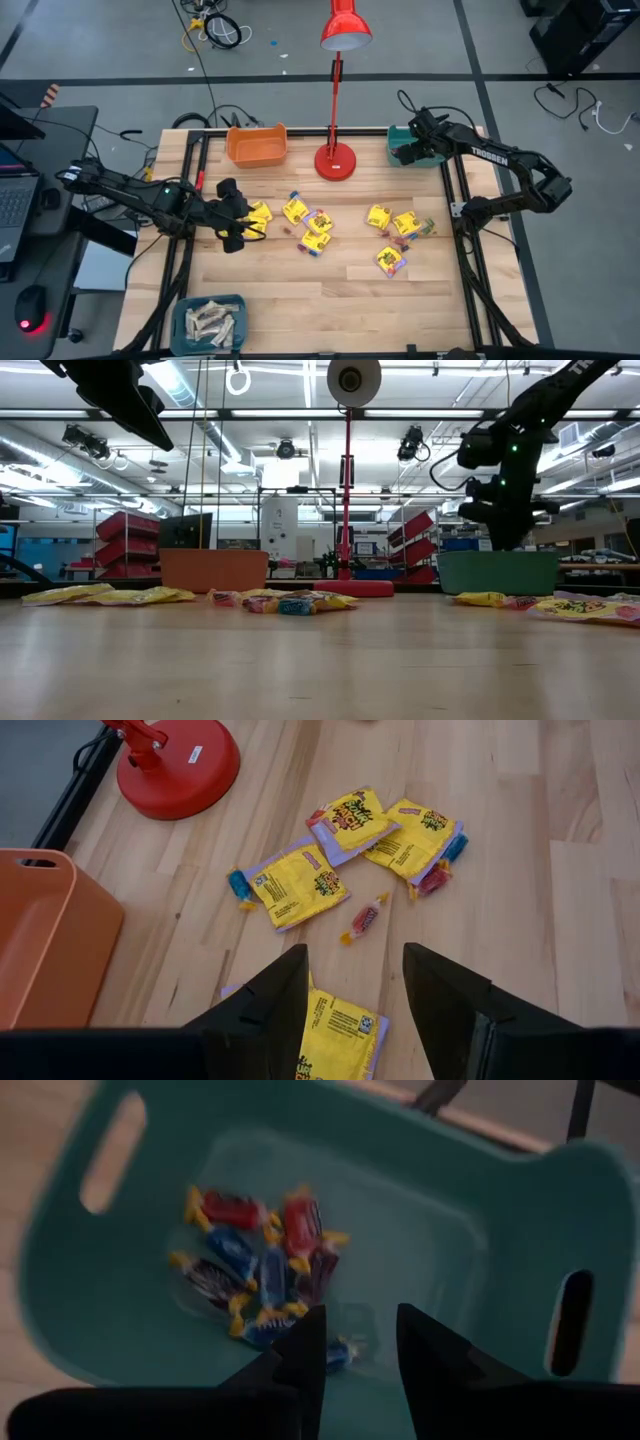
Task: Sort candy
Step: Put the small red candy into the green bin
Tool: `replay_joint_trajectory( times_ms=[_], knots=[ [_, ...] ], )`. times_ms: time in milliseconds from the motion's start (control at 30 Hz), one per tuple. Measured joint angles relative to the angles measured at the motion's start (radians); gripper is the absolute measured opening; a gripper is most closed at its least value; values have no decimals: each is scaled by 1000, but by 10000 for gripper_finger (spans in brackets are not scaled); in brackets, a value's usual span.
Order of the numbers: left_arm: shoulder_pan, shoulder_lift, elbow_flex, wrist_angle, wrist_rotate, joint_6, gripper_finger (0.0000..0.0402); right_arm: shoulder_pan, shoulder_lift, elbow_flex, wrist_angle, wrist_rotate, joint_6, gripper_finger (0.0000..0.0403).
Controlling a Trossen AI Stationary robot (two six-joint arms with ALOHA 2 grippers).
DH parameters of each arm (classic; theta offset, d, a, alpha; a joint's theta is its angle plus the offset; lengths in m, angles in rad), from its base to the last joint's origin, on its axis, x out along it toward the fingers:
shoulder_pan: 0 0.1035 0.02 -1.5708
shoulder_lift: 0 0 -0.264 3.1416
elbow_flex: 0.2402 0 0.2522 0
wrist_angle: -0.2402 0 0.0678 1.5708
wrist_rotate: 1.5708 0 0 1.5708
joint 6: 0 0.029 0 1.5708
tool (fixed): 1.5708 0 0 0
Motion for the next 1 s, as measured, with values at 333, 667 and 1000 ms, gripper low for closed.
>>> replay_joint_trajectory(
  times_ms=[333, 667, 1000],
  knots=[
    [0, 0, 0, 0, 0, -18, 168, 97, -87, 82, -8, -6, 4, 107],
    [0, 0, 0, 0, 0, -18, 168, 397, -154, 99, 123, -10, 11, 107],
    [0, 70, 0, 118, -4, 85, 168, 737, -154, 99, 318, -12, -88, 107]
  ],
)
